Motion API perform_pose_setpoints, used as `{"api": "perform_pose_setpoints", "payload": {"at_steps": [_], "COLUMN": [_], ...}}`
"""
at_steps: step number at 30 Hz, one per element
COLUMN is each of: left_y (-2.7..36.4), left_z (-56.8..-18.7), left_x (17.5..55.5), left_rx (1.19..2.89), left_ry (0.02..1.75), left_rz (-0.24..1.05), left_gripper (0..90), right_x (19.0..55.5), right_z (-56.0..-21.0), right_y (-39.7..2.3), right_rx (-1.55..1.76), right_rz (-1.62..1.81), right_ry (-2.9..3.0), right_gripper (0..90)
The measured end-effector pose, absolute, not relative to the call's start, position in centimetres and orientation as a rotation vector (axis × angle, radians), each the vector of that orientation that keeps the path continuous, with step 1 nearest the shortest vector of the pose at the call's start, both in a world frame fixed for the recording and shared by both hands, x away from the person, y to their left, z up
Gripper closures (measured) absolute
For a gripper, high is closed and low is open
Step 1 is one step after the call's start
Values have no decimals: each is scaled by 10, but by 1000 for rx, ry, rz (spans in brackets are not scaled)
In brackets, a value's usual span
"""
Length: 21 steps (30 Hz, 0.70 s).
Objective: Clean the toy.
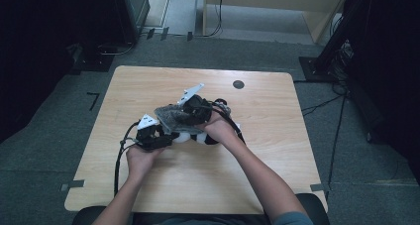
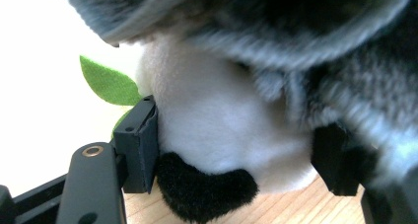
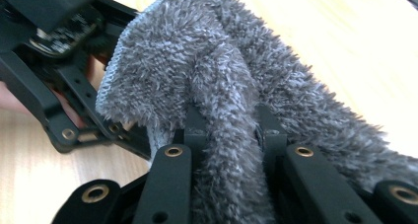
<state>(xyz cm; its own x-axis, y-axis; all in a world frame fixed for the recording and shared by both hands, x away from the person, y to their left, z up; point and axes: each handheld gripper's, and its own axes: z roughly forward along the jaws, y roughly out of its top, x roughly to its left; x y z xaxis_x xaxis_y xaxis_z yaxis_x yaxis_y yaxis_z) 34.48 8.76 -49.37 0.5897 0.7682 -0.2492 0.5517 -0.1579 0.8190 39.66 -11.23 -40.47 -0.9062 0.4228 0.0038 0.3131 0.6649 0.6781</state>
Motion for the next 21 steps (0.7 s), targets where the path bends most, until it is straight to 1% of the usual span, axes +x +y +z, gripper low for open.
{"api": "perform_pose_setpoints", "payload": {"at_steps": [7, 11, 12, 21], "left_y": [89, 89, 89, 89], "left_z": [-494, -494, -494, -494], "left_x": [346, 346, 346, 346], "left_rx": [1826, 1826, 1823, 1821], "left_ry": [1076, 1073, 1074, 1068], "left_rz": [268, 268, 265, 261], "left_gripper": [316, 318, 319, 318], "right_x": [405, 411, 417, 432], "right_z": [-402, -401, -403, -401], "right_y": [-134, -146, -154, -169], "right_rx": [674, 738, 792, 897], "right_rz": [1017, 985, 994, 998], "right_ry": [2689, 2672, 2668, 2637], "right_gripper": [748, 751, 752, 754]}}
